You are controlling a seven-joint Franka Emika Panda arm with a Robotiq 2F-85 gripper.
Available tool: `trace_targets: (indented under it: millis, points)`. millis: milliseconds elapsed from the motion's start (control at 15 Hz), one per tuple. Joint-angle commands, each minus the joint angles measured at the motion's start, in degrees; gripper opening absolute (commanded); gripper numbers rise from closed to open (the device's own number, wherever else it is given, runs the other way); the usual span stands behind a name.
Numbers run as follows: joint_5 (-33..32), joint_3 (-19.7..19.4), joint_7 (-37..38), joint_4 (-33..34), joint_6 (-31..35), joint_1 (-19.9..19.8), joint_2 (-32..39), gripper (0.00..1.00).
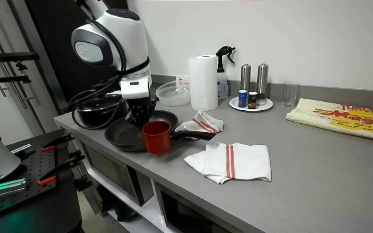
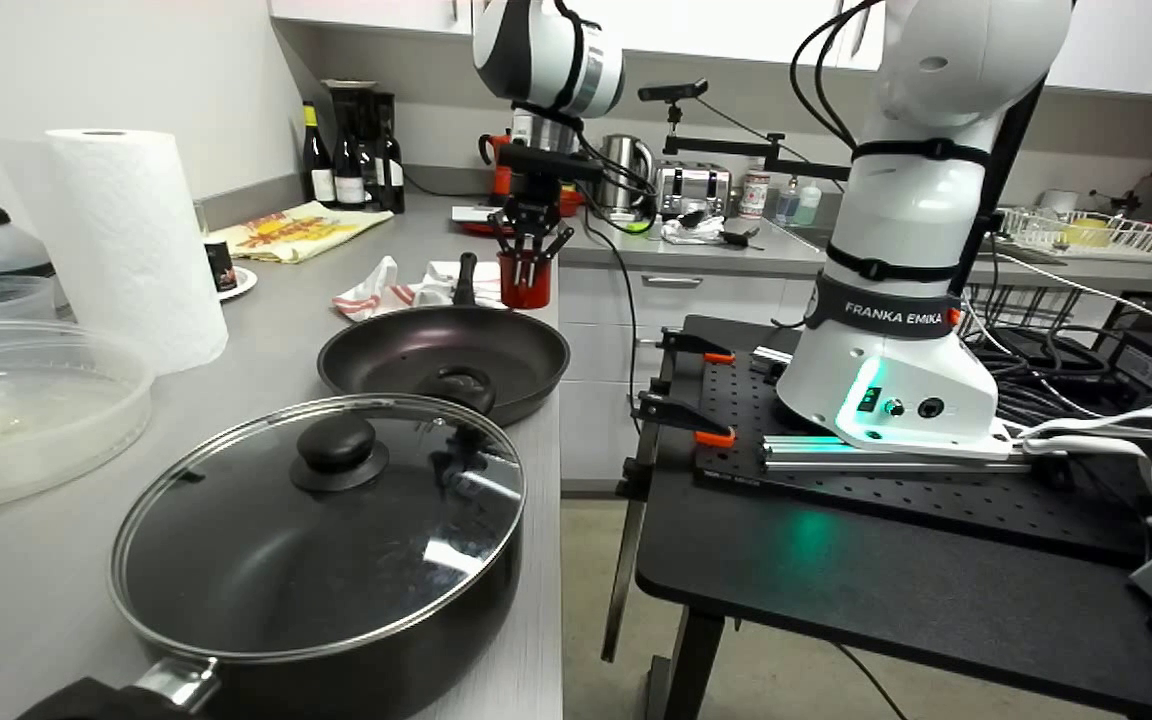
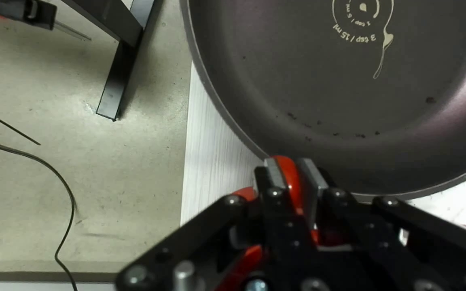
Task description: Move the cup to the right
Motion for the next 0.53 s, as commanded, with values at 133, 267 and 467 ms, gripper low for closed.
trace_targets:
  millis: [133, 267, 467]
  points:
    - [1.9, 1.8, -2.7, 2.9, 1.9, -0.4, 4.7, 0.04]
    - [2.4, 1.9, -3.3, 2.9, 2.6, -0.8, 5.2, 0.04]
    - [2.9, 1.9, -3.8, 2.2, 3.5, -1.2, 5.8, 0.04]
